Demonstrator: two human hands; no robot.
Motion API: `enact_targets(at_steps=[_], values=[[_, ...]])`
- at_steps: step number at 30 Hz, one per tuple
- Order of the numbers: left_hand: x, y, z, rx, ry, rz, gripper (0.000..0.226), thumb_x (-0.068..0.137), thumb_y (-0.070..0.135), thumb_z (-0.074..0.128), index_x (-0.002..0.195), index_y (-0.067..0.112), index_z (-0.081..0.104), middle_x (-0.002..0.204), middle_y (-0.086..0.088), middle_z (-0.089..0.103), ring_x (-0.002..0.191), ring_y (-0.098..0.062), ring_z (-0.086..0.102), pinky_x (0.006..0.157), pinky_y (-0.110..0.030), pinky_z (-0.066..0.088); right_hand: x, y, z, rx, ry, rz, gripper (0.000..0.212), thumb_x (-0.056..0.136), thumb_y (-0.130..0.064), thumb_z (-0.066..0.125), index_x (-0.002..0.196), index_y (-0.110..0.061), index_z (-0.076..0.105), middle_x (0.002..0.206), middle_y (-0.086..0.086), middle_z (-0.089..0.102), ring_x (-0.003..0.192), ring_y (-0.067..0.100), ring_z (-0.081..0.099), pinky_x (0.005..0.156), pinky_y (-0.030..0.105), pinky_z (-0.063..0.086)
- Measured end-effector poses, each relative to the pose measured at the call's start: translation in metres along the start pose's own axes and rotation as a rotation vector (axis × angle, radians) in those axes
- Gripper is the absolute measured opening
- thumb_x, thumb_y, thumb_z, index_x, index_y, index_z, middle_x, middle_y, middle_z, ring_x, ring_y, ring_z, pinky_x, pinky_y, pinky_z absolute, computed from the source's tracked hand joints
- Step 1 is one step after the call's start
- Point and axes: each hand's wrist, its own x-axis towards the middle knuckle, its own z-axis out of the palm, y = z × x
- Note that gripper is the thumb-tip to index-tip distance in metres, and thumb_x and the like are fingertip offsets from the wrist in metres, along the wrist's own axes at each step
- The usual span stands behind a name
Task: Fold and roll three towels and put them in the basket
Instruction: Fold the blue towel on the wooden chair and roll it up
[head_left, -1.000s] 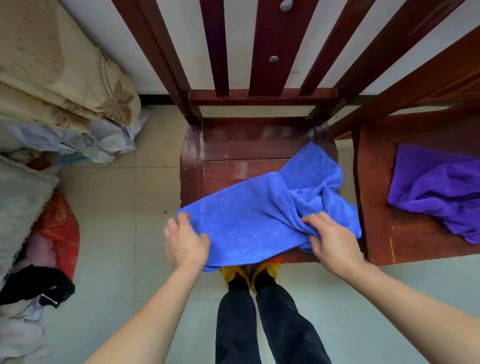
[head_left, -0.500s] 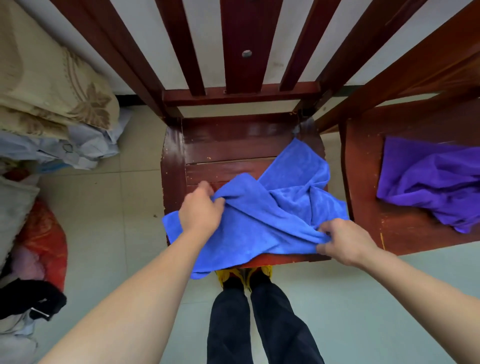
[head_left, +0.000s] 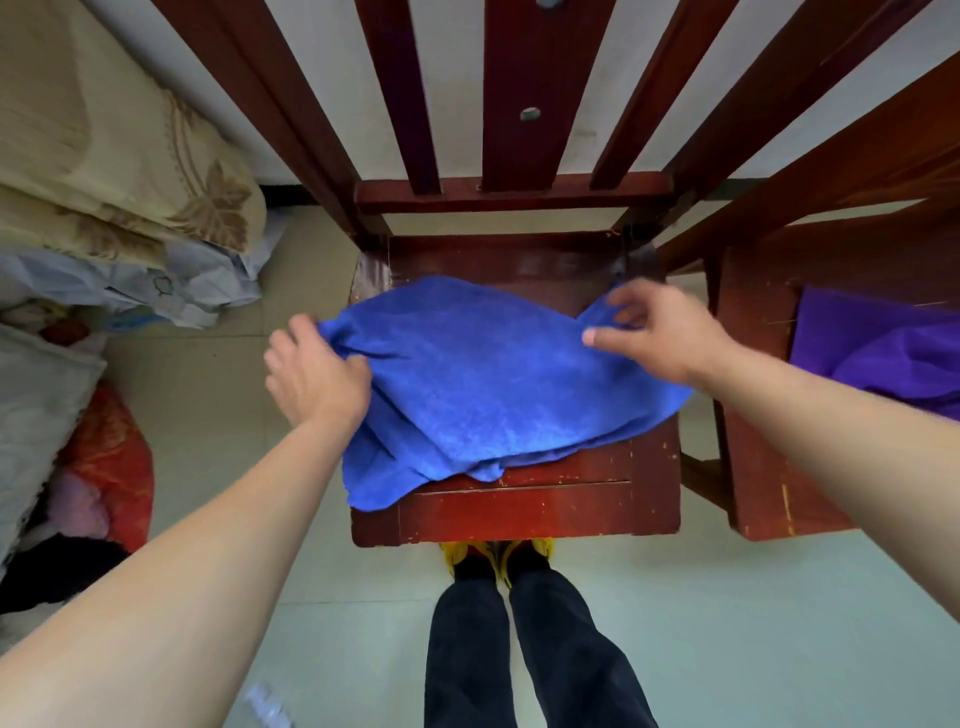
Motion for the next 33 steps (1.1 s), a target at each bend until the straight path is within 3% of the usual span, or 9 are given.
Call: enact_targets(at_steps=[3, 6, 11, 15, 19, 24, 28, 31, 33], values=[[-0.004, 0.022, 0.01, 0.12, 0.045, 0.367, 0.053, 0.08, 0.015, 0.06, 0.132, 0.014, 0.048, 0.138, -0.018, 0.041, 0.123, -0.038, 0.039, 0.096, -0.048, 0.034, -0.014, 0.028, 0.022, -0.286, -0.03, 0.091, 0.074, 0.072, -0.052, 0.076, 0.134, -0.022, 0.048, 0.128, 0.008, 0.056, 0.119, 0.03, 0.052, 0.094, 0.044, 0.047], [-0.001, 0.042, 0.023, 0.187, -0.047, 0.546, 0.053, 0.086, 0.018, 0.057, 0.138, 0.017, 0.046, 0.142, -0.016, 0.04, 0.123, -0.037, 0.039, 0.093, -0.049, 0.036, -0.025, 0.048, 0.029, -0.328, 0.038, 0.162, 0.054, 0.079, -0.043, 0.072, 0.126, -0.021, 0.055, 0.121, 0.012, 0.063, 0.113, 0.034, 0.057, 0.085, 0.041, 0.047], [0.013, 0.054, 0.028, 0.205, -0.199, 0.478, 0.045, 0.082, 0.013, 0.059, 0.125, 0.018, 0.048, 0.111, -0.016, 0.061, 0.104, -0.04, 0.055, 0.069, -0.043, 0.041, -0.028, 0.056, 0.009, -0.301, 0.172, -0.001, 0.025, 0.089, -0.038, 0.062, 0.111, -0.026, 0.066, 0.105, 0.011, 0.066, 0.099, 0.038, 0.06, 0.072, 0.038, 0.043], [0.008, 0.052, 0.025, 0.298, -0.316, 0.527, 0.026, 0.076, 0.018, 0.064, 0.102, 0.015, 0.062, 0.103, -0.016, 0.066, 0.101, -0.038, 0.058, 0.074, -0.04, 0.045, -0.011, 0.033, -0.026, -0.256, 0.319, -0.01, 0.032, 0.093, -0.04, 0.054, 0.123, -0.033, 0.061, 0.12, 0.008, 0.065, 0.109, 0.038, 0.058, 0.082, 0.042, 0.046], [0.015, 0.06, 0.004, 0.051, -0.216, 0.535, 0.013, 0.073, 0.022, 0.067, 0.074, 0.015, 0.056, 0.089, -0.017, 0.062, 0.094, -0.039, 0.055, 0.074, -0.041, 0.043, 0.016, 0.016, -0.043, -0.275, 0.349, 0.015, 0.034, 0.095, -0.043, 0.048, 0.125, -0.032, 0.06, 0.123, 0.009, 0.065, 0.112, 0.039, 0.057, 0.086, 0.043, 0.046], [0.035, 0.066, -0.012, -0.184, -0.007, 0.285, 0.033, 0.077, 0.028, 0.071, 0.102, 0.011, 0.059, 0.103, -0.014, 0.062, 0.101, -0.036, 0.056, 0.084, -0.045, 0.046, 0.025, 0.022, -0.036, -0.015, 0.457, 0.133, 0.045, 0.091, -0.038, 0.053, 0.132, -0.021, 0.053, 0.129, 0.015, 0.057, 0.119, 0.037, 0.052, 0.095, 0.043, 0.043], [0.001, 0.052, 0.001, -0.092, 0.086, 0.417, 0.028, 0.079, 0.021, 0.066, 0.104, 0.012, 0.058, 0.108, -0.012, 0.056, 0.106, -0.035, 0.05, 0.086, -0.044, 0.04, 0.005, 0.047, -0.003, 0.259, 0.443, 0.448, 0.055, 0.085, -0.034, 0.065, 0.133, -0.013, 0.049, 0.13, 0.015, 0.056, 0.117, 0.034, 0.054, 0.093, 0.036, 0.042], [-0.051, 0.039, 0.027, -0.094, -0.186, 0.505, 0.011, 0.082, 0.025, 0.063, 0.088, 0.017, 0.059, 0.086, -0.004, 0.063, 0.089, -0.03, 0.058, 0.067, -0.034, 0.041, -0.009, 0.058, 0.03, 0.437, 0.329, 0.63, 0.066, 0.073, -0.043, 0.077, 0.129, -0.015, 0.054, 0.128, 0.008, 0.06, 0.115, 0.031, 0.057, 0.098, 0.039, 0.046], [-0.084, 0.031, 0.045, 0.108, -0.429, 0.555, 0.028, 0.082, 0.04, 0.064, 0.1, 0.02, 0.057, 0.093, 0.0, 0.064, 0.093, -0.027, 0.059, 0.066, -0.033, 0.04, -0.009, 0.062, 0.038, 0.48, 0.372, 0.645, 0.04, 0.072, -0.039, 0.079, 0.105, -0.02, 0.066, 0.113, 0.003, 0.067, 0.103, 0.027, 0.063, 0.094, 0.038, 0.049]])
